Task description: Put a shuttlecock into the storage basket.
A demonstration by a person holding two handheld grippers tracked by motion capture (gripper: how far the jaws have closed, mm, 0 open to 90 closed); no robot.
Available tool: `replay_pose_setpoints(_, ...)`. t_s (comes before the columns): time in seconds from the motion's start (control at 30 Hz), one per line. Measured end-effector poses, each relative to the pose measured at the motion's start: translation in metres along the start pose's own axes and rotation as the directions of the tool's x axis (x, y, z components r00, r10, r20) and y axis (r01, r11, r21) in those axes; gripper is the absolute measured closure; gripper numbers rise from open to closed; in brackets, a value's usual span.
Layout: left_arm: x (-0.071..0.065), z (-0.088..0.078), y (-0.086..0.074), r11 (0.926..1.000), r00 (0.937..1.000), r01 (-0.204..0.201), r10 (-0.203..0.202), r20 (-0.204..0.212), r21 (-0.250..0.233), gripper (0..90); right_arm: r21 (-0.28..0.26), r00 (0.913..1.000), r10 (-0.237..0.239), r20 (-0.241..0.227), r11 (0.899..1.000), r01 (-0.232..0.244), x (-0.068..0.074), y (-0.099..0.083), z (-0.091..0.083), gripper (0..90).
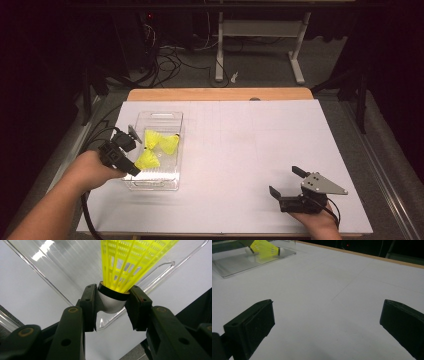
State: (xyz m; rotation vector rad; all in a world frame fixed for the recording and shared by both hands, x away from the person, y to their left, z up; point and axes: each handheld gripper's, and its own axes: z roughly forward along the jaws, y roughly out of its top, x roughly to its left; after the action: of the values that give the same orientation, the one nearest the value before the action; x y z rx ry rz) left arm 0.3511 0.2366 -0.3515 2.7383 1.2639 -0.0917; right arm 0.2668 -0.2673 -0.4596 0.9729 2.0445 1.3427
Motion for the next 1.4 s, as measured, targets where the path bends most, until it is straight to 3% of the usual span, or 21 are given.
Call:
replay_pose_setpoints(1.03,0.009,0.036,0.002,0.9984,0.9995,0.031,-0.031,0.011,0.048,62.9,0.003,1.0000,0.001,-0.004,1.000,-0.001,0.001,0.000,0.001,0.2)
replay_pose_setpoints(1.07,0.006,0.039,0.002,0.9979,0.9984,0.056,-0.056,0.008,0.033,62.9,0.003,1.0000,0.001,-0.004,1.000,-0.001,0.001,0.000,0.001,0.2)
replay_pose_setpoints(1.17,0.007,0.044,0.003,0.9974,0.9981,0.061,-0.061,0.010,0.039,62.9,0.003,1.0000,0.002,-0.004,1.000,-0.002,0.001,0.000,0.001,0.2)
replay_pose_setpoints(1.23,0.009,0.045,0.004,0.9971,0.9990,0.042,-0.043,0.012,0.064,62.8,0.005,1.0000,0.002,-0.004,1.000,-0.002,0.001,0.000,0.001,0.2)
replay_pose_setpoints(1.4,0.010,0.048,0.003,0.9966,0.9980,0.056,-0.057,0.027,0.061,62.8,0.007,1.0000,0.003,-0.005,1.000,-0.003,0.001,0.000,0.001,0.2)
